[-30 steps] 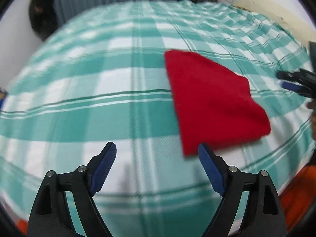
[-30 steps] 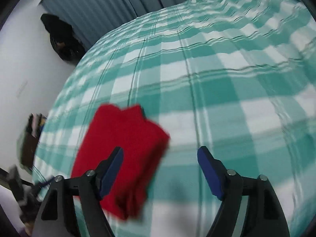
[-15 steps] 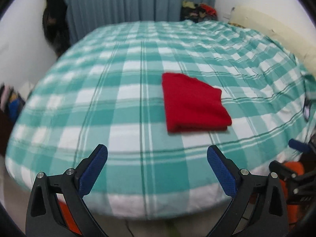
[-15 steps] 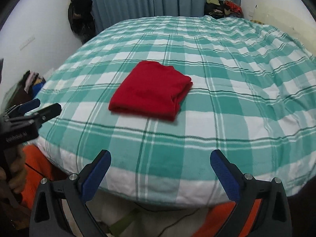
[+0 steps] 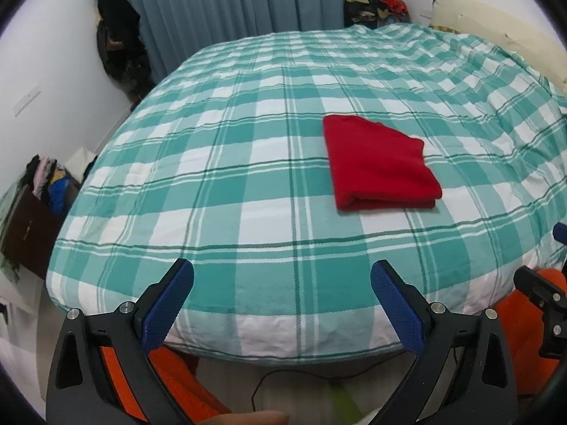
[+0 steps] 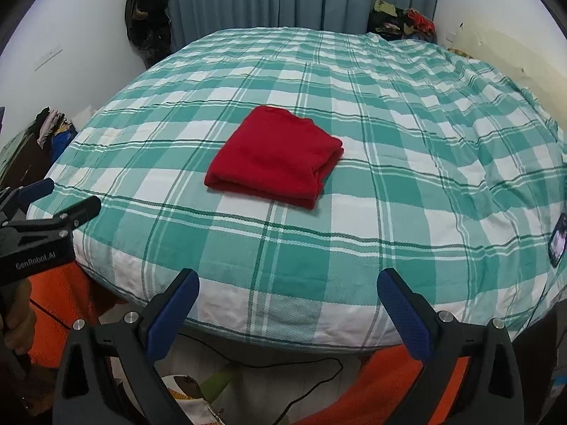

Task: Fold small clothes

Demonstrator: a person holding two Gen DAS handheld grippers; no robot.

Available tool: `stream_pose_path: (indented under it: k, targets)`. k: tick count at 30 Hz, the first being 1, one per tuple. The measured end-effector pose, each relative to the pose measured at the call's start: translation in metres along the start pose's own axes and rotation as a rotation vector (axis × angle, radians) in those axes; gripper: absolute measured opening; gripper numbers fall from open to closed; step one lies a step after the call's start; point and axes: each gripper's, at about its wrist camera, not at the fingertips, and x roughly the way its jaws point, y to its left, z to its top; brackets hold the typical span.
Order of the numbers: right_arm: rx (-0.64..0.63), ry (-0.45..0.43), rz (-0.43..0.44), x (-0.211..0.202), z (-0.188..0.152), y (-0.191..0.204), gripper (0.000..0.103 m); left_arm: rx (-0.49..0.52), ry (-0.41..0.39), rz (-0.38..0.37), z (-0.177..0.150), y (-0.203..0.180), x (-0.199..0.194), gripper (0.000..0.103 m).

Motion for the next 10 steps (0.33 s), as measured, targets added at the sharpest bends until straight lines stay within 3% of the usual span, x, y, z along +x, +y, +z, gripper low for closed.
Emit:
stream_pose_path:
  k: [7,10]
  targets:
    - [-0.012,-0.016,-0.008,-0.0044,0.0001,0.0011,0.1,-0.007,0.016,-0.034,-0.0023,-0.0039,0.0013,0.101]
    - [-0.003,-0.022,-0.006,-0.0045,0.0005,0.0,0.1,0.001,-0.021,-0.038,-0.0044,-0.0074,-0.0058,0.101]
